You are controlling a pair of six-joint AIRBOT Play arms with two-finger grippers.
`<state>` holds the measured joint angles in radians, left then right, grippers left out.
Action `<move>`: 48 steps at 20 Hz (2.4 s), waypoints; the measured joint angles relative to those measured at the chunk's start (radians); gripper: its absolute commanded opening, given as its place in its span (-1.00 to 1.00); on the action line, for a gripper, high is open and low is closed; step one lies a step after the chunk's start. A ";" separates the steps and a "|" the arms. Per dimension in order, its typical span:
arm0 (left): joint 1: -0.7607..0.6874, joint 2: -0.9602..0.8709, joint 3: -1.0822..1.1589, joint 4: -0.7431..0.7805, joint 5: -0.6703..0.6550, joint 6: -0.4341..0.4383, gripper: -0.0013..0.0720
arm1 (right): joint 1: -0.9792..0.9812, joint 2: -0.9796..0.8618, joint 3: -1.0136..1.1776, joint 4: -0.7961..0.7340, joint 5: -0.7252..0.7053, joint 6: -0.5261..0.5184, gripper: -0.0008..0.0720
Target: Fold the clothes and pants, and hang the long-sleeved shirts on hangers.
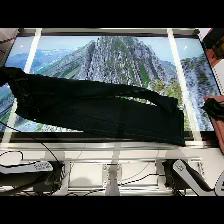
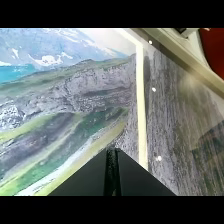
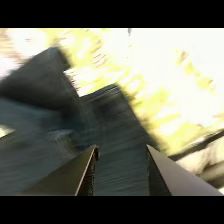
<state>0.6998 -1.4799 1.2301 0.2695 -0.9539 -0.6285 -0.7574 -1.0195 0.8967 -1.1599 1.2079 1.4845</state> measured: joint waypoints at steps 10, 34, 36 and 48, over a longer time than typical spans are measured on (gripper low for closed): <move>0.000 0.000 0.000 0.000 0.000 0.000 -0.86 | 0.122 -0.141 -0.203 0.464 -0.118 0.243 0.53; 0.000 -0.001 0.000 0.000 -0.008 0.000 -0.86 | 0.166 -0.239 -0.095 0.122 -0.140 0.256 0.53; 0.000 -0.001 0.000 0.000 -0.008 0.000 -0.86 | 0.166 -0.287 -0.092 0.209 -0.132 0.225 0.21; 0.000 -0.001 0.000 0.000 -0.008 0.000 -0.86 | 0.166 -0.357 0.000 0.420 -0.119 0.062 -0.91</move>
<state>0.6998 -1.4811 1.2304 0.2695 -0.9619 -0.6285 -0.5915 -1.3766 0.8967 -0.7399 1.0885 1.5463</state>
